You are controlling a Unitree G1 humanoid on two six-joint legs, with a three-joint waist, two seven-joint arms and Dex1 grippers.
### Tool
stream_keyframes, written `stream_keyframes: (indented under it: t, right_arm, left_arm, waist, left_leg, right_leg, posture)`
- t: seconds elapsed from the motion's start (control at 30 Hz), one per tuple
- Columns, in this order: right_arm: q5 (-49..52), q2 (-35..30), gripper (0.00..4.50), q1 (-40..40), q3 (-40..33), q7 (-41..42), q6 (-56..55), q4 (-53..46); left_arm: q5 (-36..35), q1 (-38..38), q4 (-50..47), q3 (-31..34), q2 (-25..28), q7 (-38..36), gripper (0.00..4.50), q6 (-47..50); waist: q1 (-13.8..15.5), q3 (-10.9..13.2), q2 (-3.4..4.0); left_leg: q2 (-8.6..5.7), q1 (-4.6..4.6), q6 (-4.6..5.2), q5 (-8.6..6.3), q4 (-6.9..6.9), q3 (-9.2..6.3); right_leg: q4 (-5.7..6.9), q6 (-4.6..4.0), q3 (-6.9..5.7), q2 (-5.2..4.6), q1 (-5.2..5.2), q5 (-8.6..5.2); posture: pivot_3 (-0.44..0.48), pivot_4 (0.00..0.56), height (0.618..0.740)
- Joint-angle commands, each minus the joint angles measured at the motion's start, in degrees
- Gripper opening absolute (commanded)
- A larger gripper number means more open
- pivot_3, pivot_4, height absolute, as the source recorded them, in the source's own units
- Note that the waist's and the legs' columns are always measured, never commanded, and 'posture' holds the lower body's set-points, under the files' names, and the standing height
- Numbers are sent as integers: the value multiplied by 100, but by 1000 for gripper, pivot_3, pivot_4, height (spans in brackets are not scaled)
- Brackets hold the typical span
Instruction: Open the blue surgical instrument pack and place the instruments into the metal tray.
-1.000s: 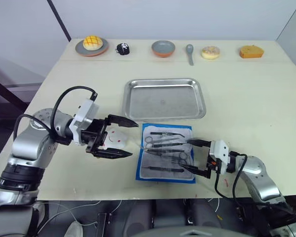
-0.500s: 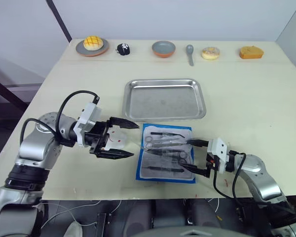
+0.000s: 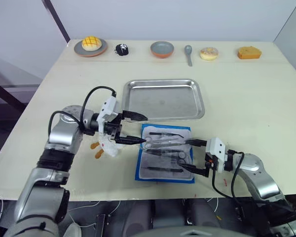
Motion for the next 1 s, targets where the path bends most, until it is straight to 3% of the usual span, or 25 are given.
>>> stream_keyframes:
  t: [0.03,0.73,1.0]
  right_arm:
    - [-257,-19,4500,132,183,-65,127,391]
    - [-379,51,4500,149,225,-186,-17,474]
    - [-410,41,4500,161,237,-214,-38,464]
  left_arm:
    - [399,-225,361,-113,-149,-205,2818,-567]
    - [1781,-1239,2365,-794,-939,-149,2818,-1500]
    - [1656,-1293,2533,-563,-1083,-294,2818,-1642]
  waist:
    - [0,-2,-4]
    - [-3,-18,-28]
    - [-2,-22,-33]
  left_leg:
    - [0,0,0,0,0,0]
    - [0,1,1,-1,0,-8]
    - [0,2,2,-1,0,-9]
  right_leg:
    - [0,0,0,0,0,0]
    - [0,0,3,7,0,0]
    - [1,0,4,6,0,0]
  posture:
    - [0,150,732]
    - [0,150,732]
    - [0,150,732]
